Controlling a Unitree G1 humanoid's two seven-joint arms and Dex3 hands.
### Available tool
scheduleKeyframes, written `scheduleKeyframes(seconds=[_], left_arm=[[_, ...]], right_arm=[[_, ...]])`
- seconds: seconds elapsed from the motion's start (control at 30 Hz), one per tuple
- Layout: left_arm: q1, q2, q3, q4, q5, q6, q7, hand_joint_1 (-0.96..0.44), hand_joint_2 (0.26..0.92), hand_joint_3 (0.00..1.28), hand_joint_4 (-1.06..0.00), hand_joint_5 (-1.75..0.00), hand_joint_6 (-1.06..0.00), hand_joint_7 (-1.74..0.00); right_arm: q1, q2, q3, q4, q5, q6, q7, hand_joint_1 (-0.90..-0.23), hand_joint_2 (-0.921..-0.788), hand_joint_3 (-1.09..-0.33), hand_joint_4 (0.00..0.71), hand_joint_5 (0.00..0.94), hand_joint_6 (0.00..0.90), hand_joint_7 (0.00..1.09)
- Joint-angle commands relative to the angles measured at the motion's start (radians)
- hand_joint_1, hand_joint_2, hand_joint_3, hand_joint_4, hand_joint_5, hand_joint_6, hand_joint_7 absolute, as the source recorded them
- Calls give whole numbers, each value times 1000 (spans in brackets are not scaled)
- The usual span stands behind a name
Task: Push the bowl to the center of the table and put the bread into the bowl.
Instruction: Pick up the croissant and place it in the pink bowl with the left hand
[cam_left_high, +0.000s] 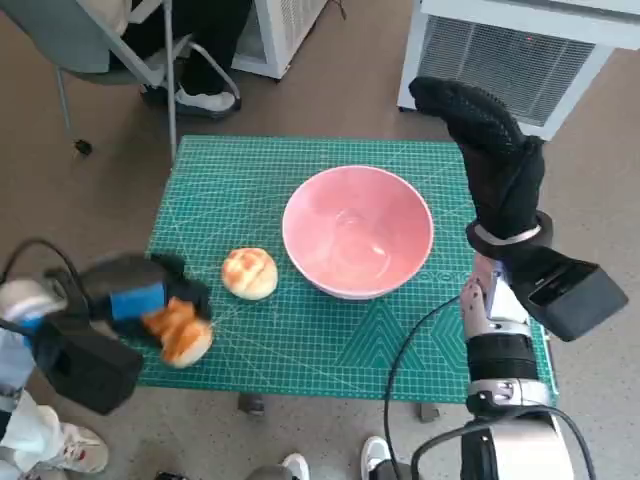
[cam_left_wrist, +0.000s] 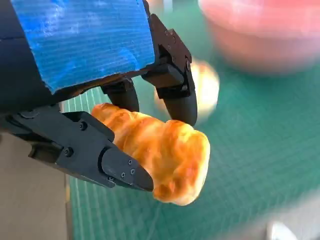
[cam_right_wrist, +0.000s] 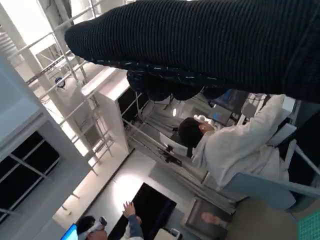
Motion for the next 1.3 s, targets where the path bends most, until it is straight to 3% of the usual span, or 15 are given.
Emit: scheduleKeyframes(seconds=[0.03,0.23,0.43,0.7,0.97,1.3], left_arm=[[-126,-39,40,-52,-77,42,9,1,920,89,-609,-1150,-668,-1220],[-266,-134,20,-15,-74,29,58,0,920,98,-601,-1126,-654,-1264],[-455,-281,-62,141,-3,-51,114,0,920,101,-592,-1157,-653,-1249],[-625,-414,-167,368,136,-99,180,0,920,94,-592,-1163,-666,-1230],[-724,-532,-248,628,238,-83,265,0,920,104,-576,-1131,-668,-1270],[-764,-627,-321,859,327,-36,353,0,920,122,-569,-1159,-631,-1288]], right_arm=[[23,-7,-1,-4,2,14,-4,-576,-921,-802,261,2,-1,605],[24,-10,-2,-20,2,22,-7,-574,-921,-810,258,0,-1,596],[31,-11,-4,-43,9,36,-9,-566,-921,-820,260,1,-1,596],[46,-6,-1,-85,10,54,-20,-561,-921,-831,256,0,-1,597],[62,-4,3,-117,1,62,-36,-570,-921,-826,253,0,-1,595],[79,-11,13,-149,-15,63,-60,-569,-921,-833,249,0,-1,596]])
